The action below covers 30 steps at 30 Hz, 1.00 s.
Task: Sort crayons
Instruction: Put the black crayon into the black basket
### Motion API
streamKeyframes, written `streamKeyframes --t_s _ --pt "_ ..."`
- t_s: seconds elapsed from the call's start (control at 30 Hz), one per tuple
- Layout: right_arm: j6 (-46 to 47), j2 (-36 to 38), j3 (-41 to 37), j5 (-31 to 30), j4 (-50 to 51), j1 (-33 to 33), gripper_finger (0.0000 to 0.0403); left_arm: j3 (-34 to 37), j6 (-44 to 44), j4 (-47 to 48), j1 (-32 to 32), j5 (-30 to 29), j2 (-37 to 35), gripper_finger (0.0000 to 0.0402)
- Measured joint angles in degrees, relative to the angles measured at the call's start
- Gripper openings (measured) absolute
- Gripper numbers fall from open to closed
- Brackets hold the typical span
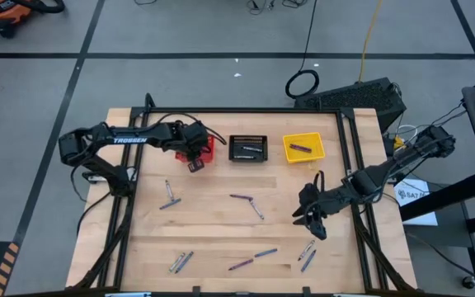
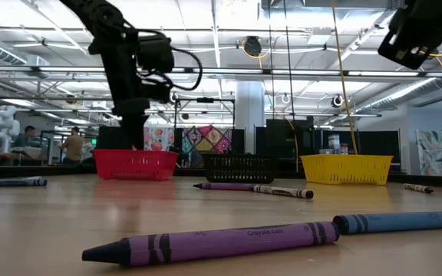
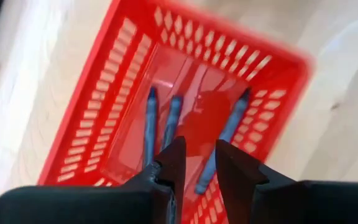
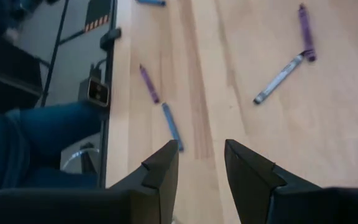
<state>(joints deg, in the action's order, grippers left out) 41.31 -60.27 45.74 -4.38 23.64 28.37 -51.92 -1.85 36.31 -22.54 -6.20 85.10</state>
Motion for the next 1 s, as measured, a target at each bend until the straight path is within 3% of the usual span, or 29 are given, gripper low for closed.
streamKeyframes --t_s 0.43,0.6,1.0 --pt "-11.6 -13.4 0.0 0.0 2.0 8.7 0.0119 -11.0 3.1 3.5 10.9 2.2 -0.1 0.0085" --pt "-12.0 -15.9 0.0 -0.1 1.8 11.4 0.0119 -11.8 6.0 3.7 15.9 6.6 -0.1 0.0085" --pt "-12.0 -21.9 0.0 -0.2 1.1 14.1 0.0119 -11.8 11.0 3.6 24.8 7.2 -0.1 0.0085"
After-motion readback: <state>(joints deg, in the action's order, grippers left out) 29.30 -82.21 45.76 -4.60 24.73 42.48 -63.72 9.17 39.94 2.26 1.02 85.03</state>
